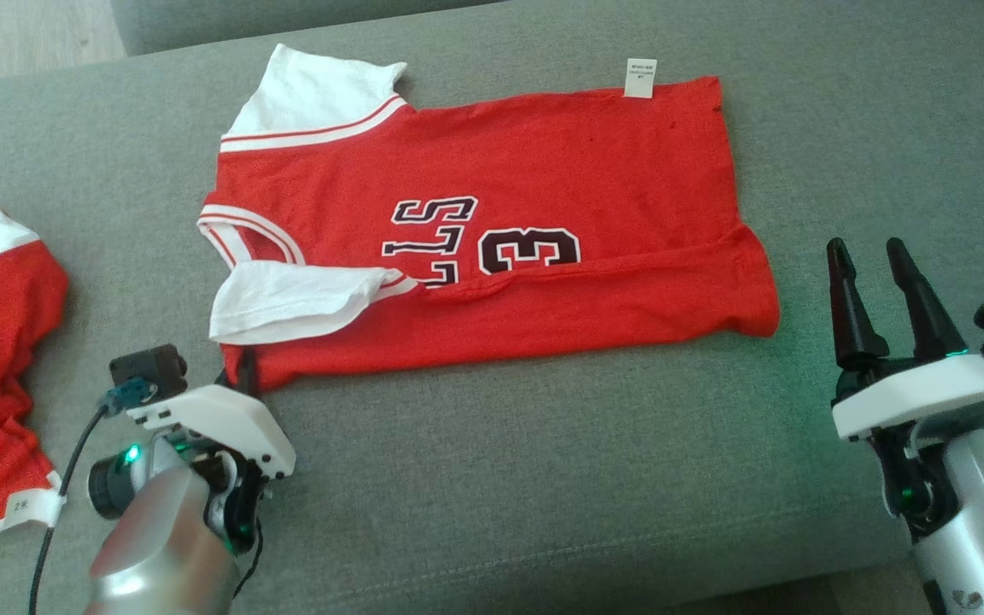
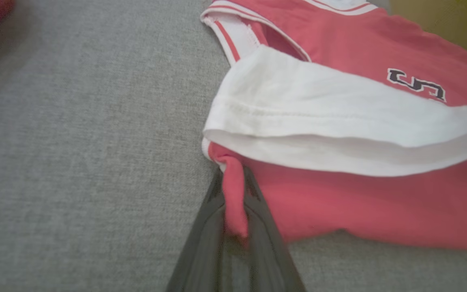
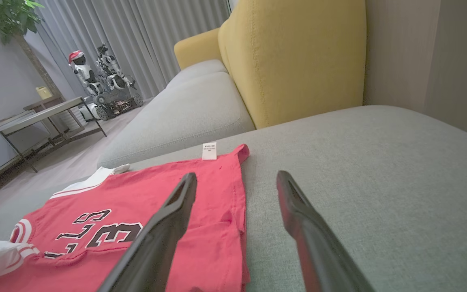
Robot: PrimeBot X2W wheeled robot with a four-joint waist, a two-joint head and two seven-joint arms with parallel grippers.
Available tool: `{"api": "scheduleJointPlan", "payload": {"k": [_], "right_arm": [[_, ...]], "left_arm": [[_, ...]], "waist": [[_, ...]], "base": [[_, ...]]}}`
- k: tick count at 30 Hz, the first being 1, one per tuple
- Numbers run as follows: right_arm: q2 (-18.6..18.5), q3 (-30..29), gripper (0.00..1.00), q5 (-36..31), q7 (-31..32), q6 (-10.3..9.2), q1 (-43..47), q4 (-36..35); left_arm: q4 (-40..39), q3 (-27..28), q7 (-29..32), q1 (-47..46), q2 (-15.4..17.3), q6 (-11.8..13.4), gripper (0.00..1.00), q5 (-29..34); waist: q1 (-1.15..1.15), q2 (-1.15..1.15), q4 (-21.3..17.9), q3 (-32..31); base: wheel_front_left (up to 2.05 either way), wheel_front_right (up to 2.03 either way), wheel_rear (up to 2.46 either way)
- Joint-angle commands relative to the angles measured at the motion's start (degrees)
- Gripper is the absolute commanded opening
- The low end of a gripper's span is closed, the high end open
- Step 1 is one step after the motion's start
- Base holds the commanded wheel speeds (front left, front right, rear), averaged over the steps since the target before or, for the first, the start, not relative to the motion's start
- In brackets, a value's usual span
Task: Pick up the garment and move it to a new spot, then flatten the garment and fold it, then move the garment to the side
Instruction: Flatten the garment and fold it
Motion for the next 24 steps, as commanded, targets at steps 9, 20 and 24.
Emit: {"api": "scheduleJointPlan", "payload": {"k": [9,20,24], "right_arm": [[2.3,-1.4,1.00,-1.0,6.8,0.43,-1.7,3.3],[5.9,-5.1,1.00,-0.5,11.0,0.43,-5.9,14.2],[6.2,-5.9,1.00,-1.2,10.8,0.43,-7.6,18.6]], "left_arm": [[-3.2,0.9,-4.5,-1.8,0.6,-0.8,0.00,1.1],[-15.6,1.5,-5.1,0.6,-0.7,-1.1,0.00,3.5],[-18.8,1.4,-5.1,1.2,-1.2,-0.9,0.00,4.0]], "waist": [[0.00,0.00,2.0,0.3],[0.00,0.00,6.1,1.4],[0.00,0.00,7.4,2.1]], "base": [[0.00,0.00,0.00],[0.00,0.00,0.00],[0.00,0.00,0.00]]}}
